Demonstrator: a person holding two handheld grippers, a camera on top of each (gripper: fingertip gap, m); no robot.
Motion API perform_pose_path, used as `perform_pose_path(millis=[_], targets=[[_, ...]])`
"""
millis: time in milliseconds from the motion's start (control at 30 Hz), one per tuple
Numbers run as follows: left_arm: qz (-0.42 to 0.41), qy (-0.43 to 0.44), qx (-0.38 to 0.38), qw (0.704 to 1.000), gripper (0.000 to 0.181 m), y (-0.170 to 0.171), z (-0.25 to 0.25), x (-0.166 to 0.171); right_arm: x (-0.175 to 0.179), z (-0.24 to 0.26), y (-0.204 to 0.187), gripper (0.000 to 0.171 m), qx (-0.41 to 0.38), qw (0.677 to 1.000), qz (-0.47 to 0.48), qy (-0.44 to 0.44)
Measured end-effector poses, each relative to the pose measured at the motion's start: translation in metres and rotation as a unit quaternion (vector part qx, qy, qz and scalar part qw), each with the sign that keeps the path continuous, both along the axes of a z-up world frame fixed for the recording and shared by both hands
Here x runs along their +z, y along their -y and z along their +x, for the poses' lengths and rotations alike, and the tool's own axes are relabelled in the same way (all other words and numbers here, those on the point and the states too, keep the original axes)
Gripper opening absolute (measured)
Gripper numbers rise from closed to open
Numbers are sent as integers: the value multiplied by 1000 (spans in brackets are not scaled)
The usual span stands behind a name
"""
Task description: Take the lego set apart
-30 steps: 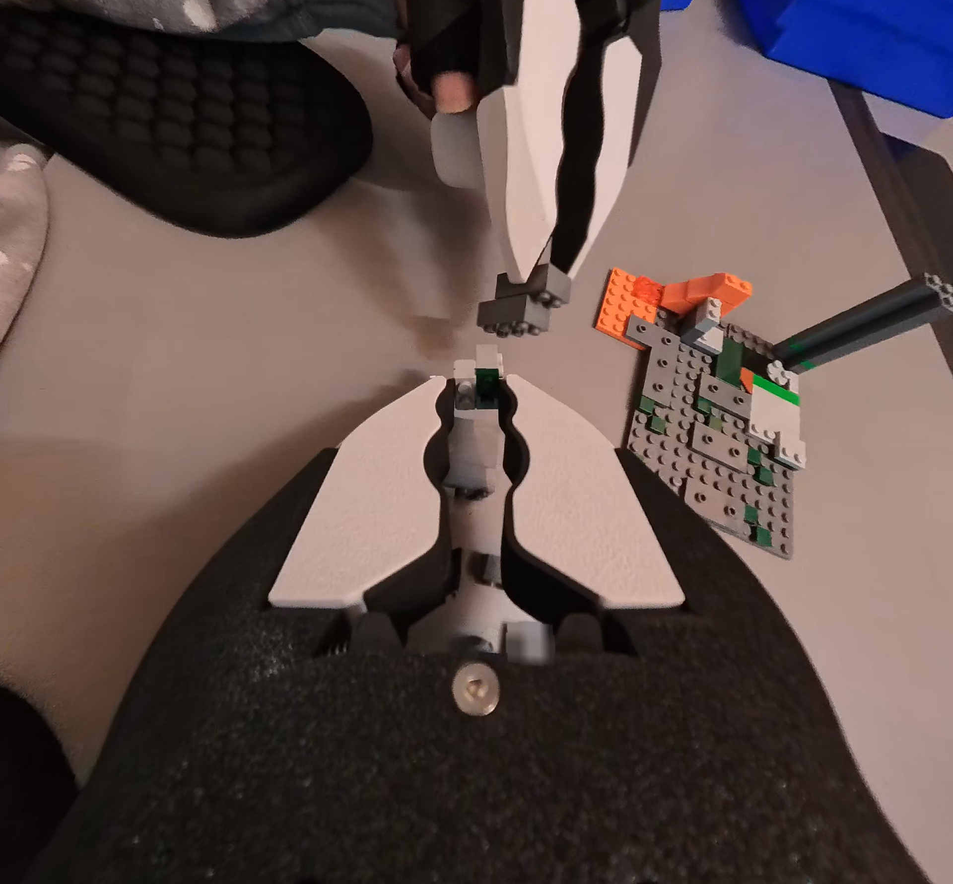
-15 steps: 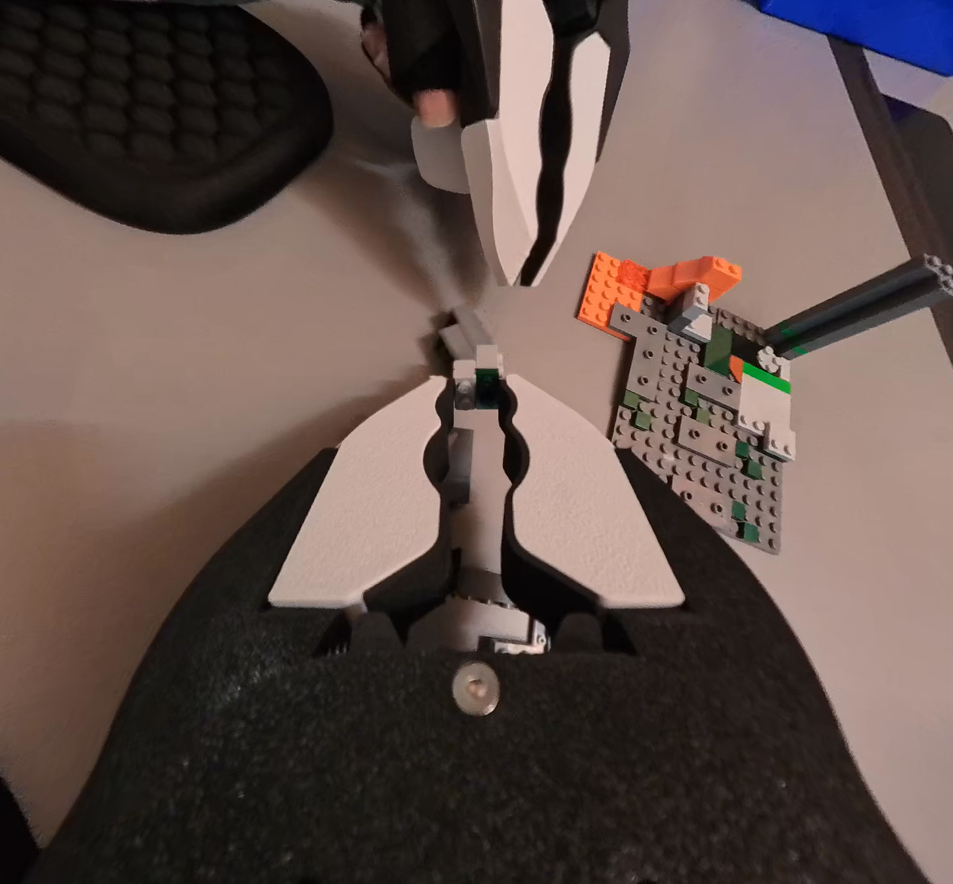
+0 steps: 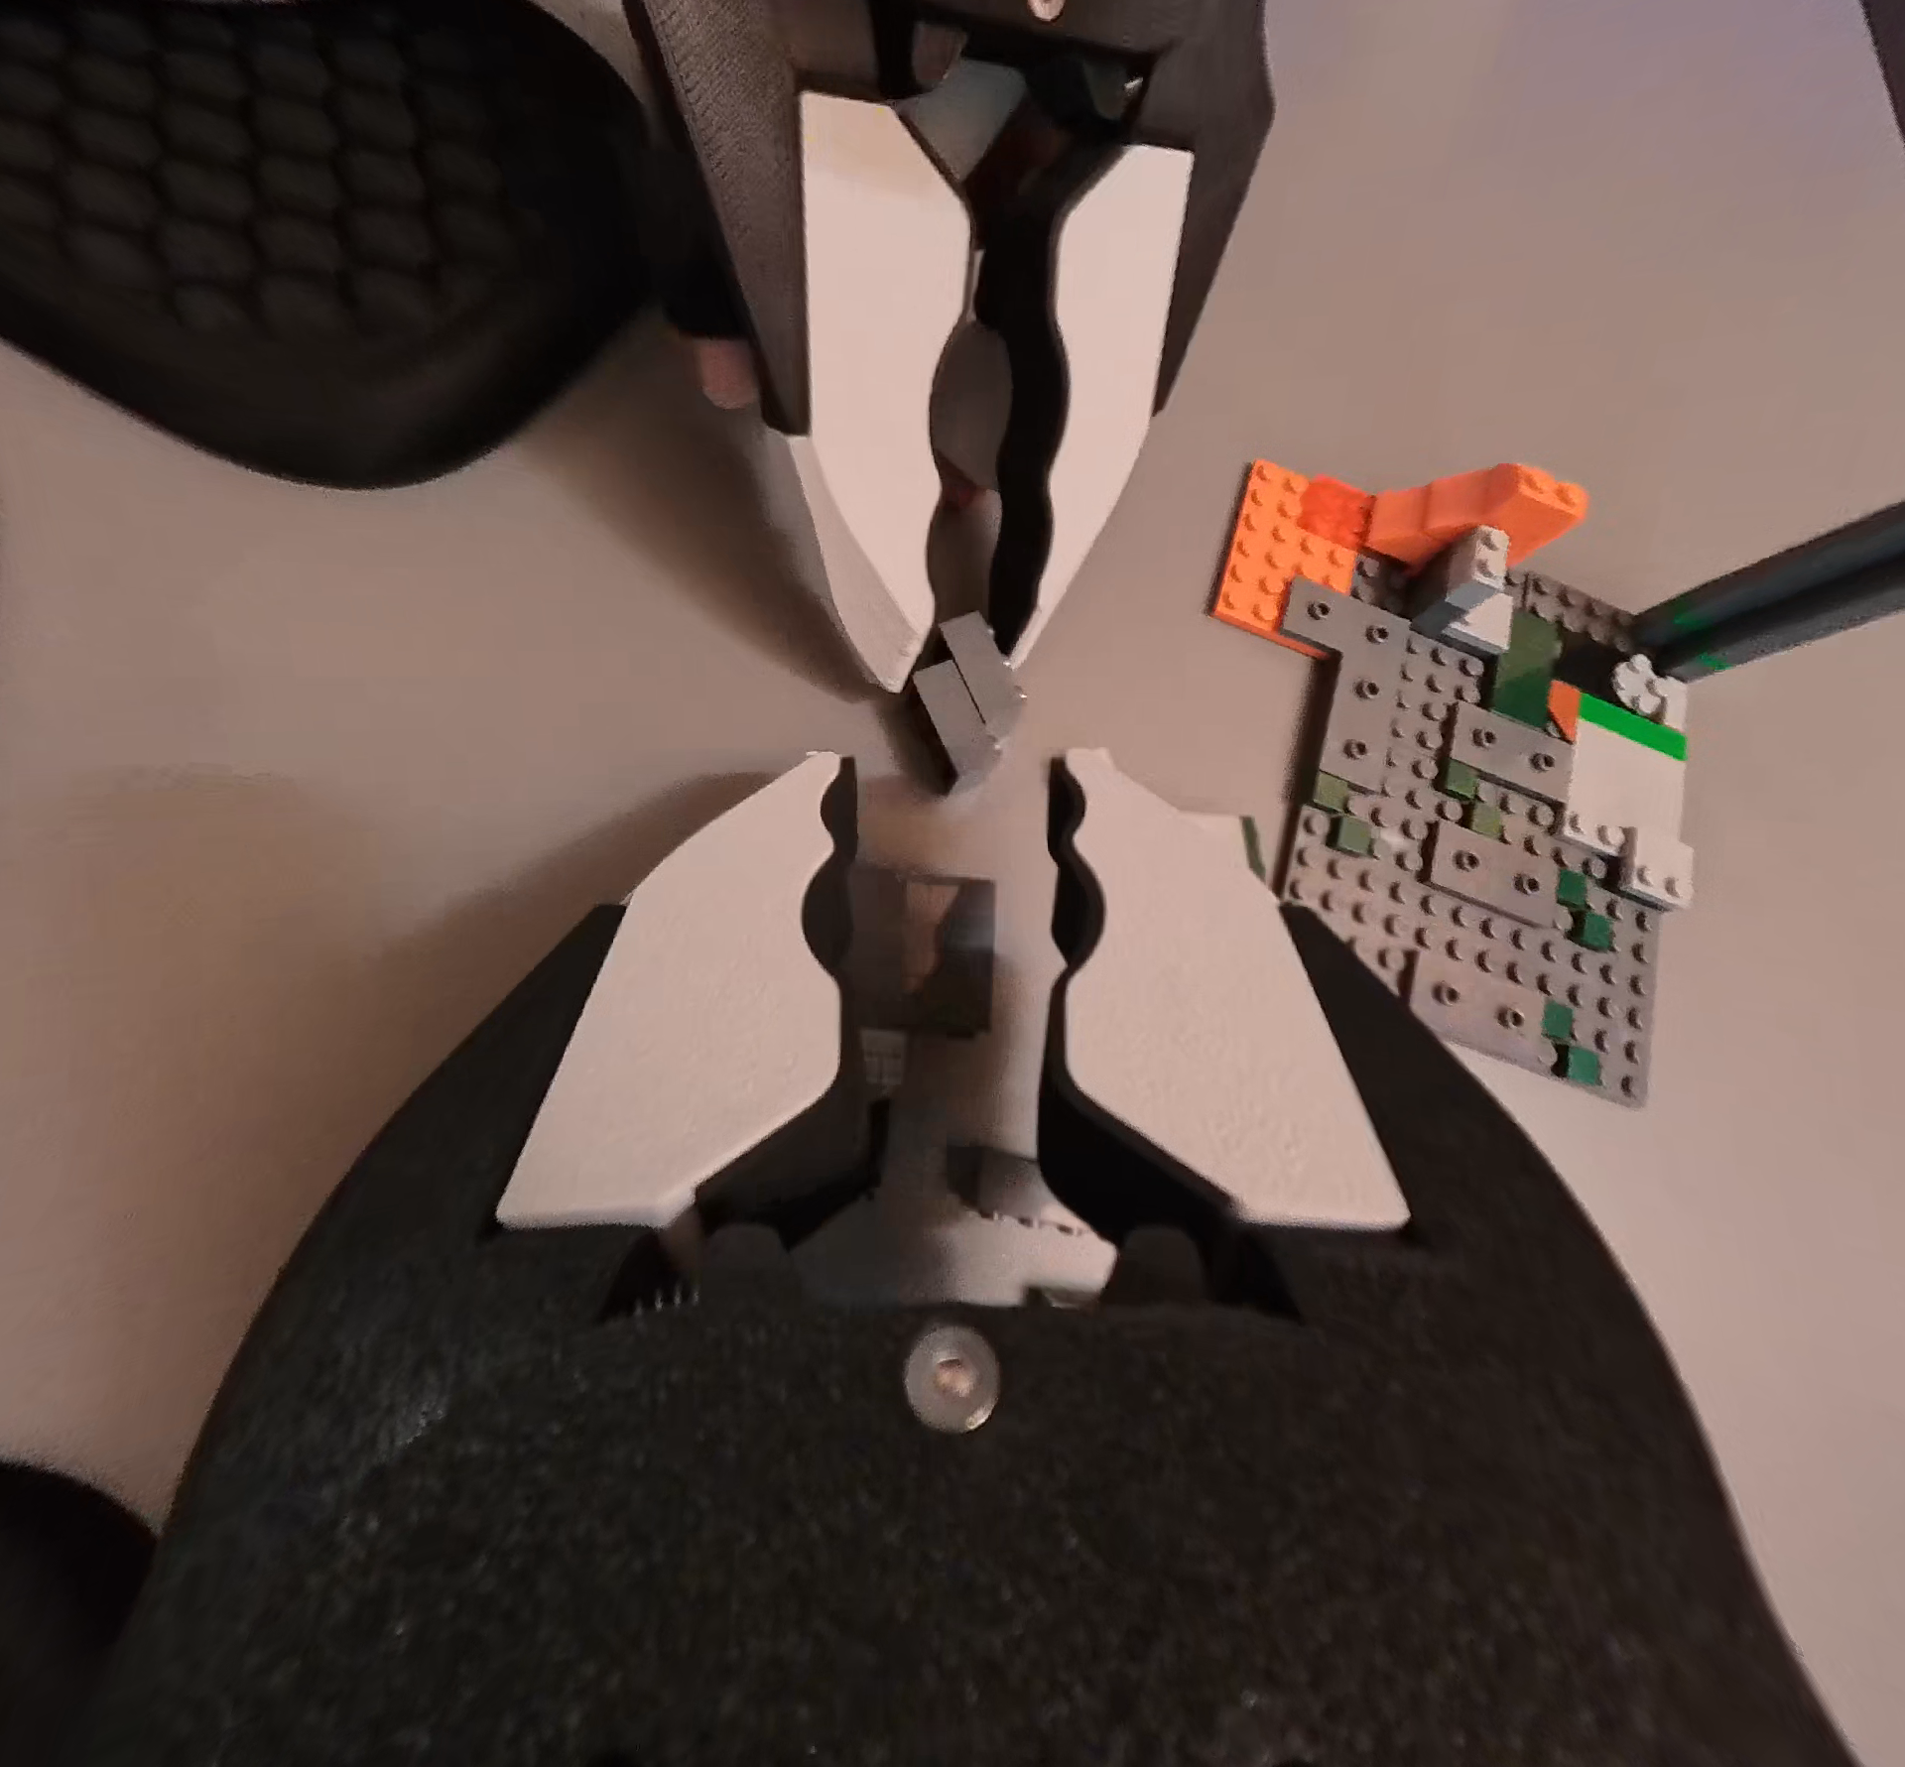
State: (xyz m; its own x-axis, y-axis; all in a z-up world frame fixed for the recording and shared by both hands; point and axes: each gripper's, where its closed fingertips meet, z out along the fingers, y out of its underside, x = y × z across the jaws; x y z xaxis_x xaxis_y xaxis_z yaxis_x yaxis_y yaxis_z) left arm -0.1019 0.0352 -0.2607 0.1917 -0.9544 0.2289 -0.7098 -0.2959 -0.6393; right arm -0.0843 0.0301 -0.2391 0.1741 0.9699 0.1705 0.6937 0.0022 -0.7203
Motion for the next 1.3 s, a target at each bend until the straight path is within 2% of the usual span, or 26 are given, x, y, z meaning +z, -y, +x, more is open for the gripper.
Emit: perform_pose_path(millis=[167, 267, 433, 500, 533, 700, 800, 867, 1000, 1167, 1300], targets=[[12, 37, -14, 999, 22, 4, 3, 15, -11, -6, -5, 35, -3, 1000, 6, 23], [19, 54, -13, 998, 22, 4, 4, 24, -5, -9, -5, 18, 8, 1000, 30, 6], [-2, 117, -31, 993, 17, 9, 6, 40, 6, -5, 0, 14, 40, 998, 49, -20], [7, 124, -33, 992, 25, 9, 7, 43, 9, -2, 5, 14, 61, 996, 52, -31], [6, 126, -39, 991, 21, 11, 9, 44, 10, -1, 5, 14, 63, 996, 52, -35], [74, 107, -47, 990, 14, 10, 14, 44, 11, 2, 5, 13, 51, 997, 7, -53], [135, 76, 23, 988, 12, -14, 13, 48, 17, 3, 11, 12, 70, 995, -16, -72], [94, 70, 42, 992, 12, -17, 10, 44, 18, -1, 14, 12, 66, 996, 2, -67], [110, 40, 59, 991, 12, -24, 1, 38, 10, -4, 21, 12, 74, 996, 0, -54], [90, -22, 50, 994, 12, -20, -17, 20, 6, -10, 21, 13, 72, 997, 11, -38], [66, -23, 30, 997, 20, -11, -21, 20, 0, -20, 22, 13, 72, 997, 26, -15]])
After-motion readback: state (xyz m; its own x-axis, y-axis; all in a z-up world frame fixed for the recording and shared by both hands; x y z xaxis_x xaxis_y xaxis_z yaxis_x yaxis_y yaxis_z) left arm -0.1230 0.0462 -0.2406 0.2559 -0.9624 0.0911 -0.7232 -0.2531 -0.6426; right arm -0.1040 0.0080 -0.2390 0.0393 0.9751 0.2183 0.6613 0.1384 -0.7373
